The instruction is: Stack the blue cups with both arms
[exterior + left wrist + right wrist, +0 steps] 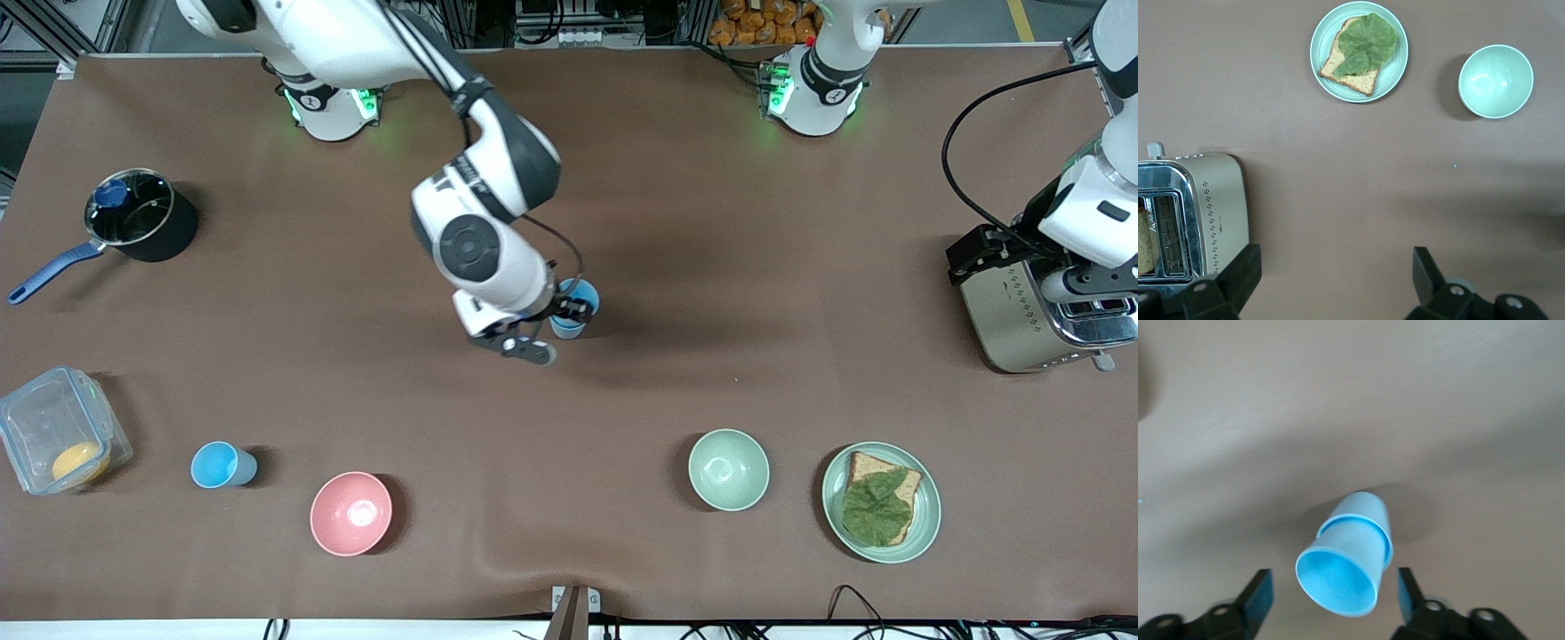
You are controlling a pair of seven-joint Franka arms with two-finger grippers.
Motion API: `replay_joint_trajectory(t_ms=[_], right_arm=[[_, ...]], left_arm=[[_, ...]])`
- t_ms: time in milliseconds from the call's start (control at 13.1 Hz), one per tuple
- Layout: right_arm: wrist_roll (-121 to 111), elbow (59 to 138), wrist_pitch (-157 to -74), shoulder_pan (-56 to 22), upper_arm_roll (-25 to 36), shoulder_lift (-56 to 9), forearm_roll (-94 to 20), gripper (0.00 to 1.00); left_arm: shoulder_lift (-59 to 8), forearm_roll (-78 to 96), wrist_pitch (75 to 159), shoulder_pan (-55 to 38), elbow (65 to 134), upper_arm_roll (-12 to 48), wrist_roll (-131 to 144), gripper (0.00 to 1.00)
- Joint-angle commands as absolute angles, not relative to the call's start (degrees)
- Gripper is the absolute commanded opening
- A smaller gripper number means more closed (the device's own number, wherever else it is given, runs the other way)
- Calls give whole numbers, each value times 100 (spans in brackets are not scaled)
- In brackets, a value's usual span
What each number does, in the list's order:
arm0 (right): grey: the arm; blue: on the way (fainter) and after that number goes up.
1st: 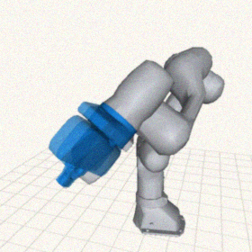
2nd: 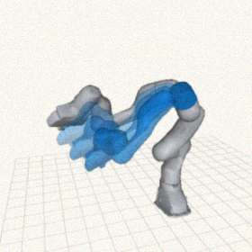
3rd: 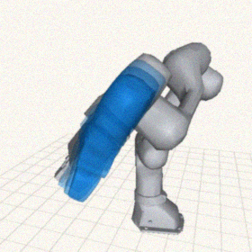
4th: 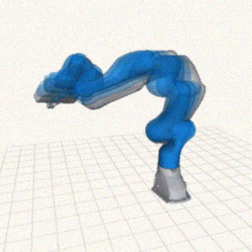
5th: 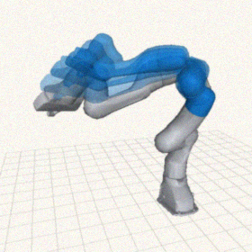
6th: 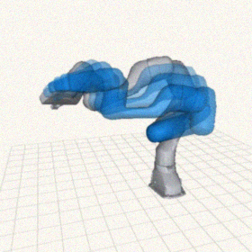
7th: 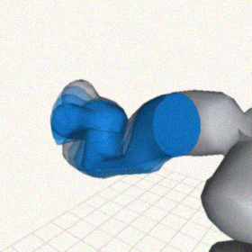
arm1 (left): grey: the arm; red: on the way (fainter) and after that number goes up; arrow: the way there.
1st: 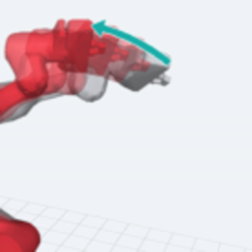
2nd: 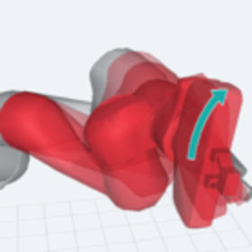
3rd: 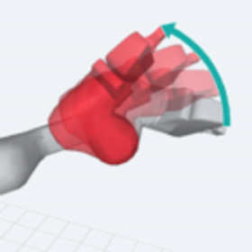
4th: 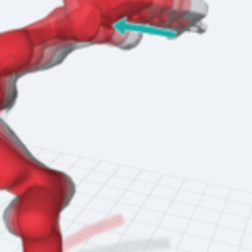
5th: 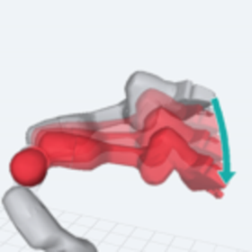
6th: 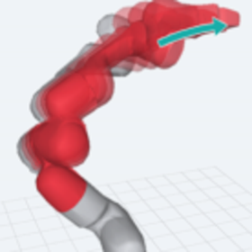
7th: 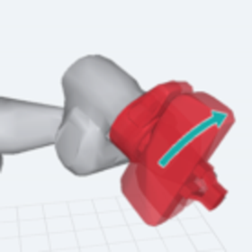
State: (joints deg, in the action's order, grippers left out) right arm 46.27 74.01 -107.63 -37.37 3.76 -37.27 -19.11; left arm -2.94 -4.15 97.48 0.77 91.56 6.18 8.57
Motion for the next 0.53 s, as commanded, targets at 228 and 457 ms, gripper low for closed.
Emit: replay_joint_trajectory(t_ms=[228, 457], right_arm=[[1105, 8302, -9316, -1893, 325, -2517, -1128, 100], [-164, 9033, -9308, -768, 325, -1752, -1046, 100]], left_arm=[[-70, -281, 9712, 211, 9281, 624, 440, 100], [-62, -299, 9633, 211, 9194, 624, 361, 100]])
